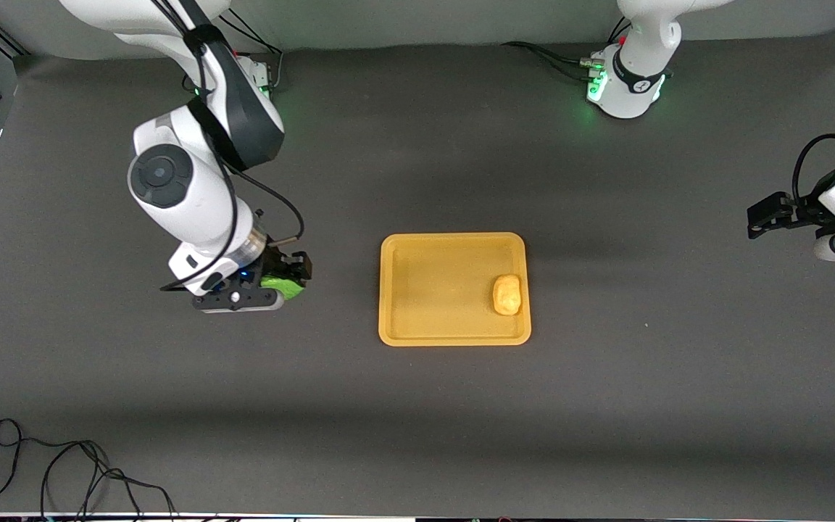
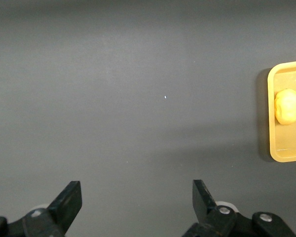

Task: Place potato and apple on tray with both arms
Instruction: 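Carry the green apple with the right gripper over the tray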

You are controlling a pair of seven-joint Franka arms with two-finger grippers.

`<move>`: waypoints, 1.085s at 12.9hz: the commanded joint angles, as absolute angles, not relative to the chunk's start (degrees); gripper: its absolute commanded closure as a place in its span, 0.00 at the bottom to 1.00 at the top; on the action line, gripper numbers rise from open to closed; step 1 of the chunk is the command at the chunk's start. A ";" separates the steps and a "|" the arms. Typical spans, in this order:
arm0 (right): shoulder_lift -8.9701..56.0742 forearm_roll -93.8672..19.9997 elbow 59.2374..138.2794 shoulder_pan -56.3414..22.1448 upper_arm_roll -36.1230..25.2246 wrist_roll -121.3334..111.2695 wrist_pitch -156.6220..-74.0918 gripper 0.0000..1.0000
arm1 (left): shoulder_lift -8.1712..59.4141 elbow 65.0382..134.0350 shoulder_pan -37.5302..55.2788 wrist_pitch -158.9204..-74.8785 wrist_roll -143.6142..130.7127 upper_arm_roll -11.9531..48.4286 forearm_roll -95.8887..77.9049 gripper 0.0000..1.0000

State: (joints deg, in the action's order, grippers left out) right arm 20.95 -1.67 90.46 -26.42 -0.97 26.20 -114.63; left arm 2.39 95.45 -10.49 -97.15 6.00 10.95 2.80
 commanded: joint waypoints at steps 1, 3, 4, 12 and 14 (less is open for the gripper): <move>32.92 -1.94 76.24 -31.18 -1.41 34.86 -112.76 0.58 | 2.90 94.22 -10.02 -96.15 5.01 10.81 3.52 0.00; 40.13 -1.85 68.07 -34.09 -1.41 41.98 -112.85 0.58 | 2.99 94.22 -10.11 -96.15 4.66 10.81 3.25 0.00; 43.21 -1.85 64.81 -35.58 -1.41 44.71 -113.29 0.58 | 3.08 93.96 -10.37 -96.15 3.88 10.81 2.12 0.00; 59.06 -1.14 58.53 -45.26 -1.85 53.00 -126.47 0.58 | 4.13 93.16 -10.28 -95.54 4.39 10.81 1.67 0.00; 60.03 0.17 58.88 -45.26 -1.85 52.82 -127.61 0.58 | 4.65 93.34 -10.37 -95.45 4.39 10.72 1.67 0.00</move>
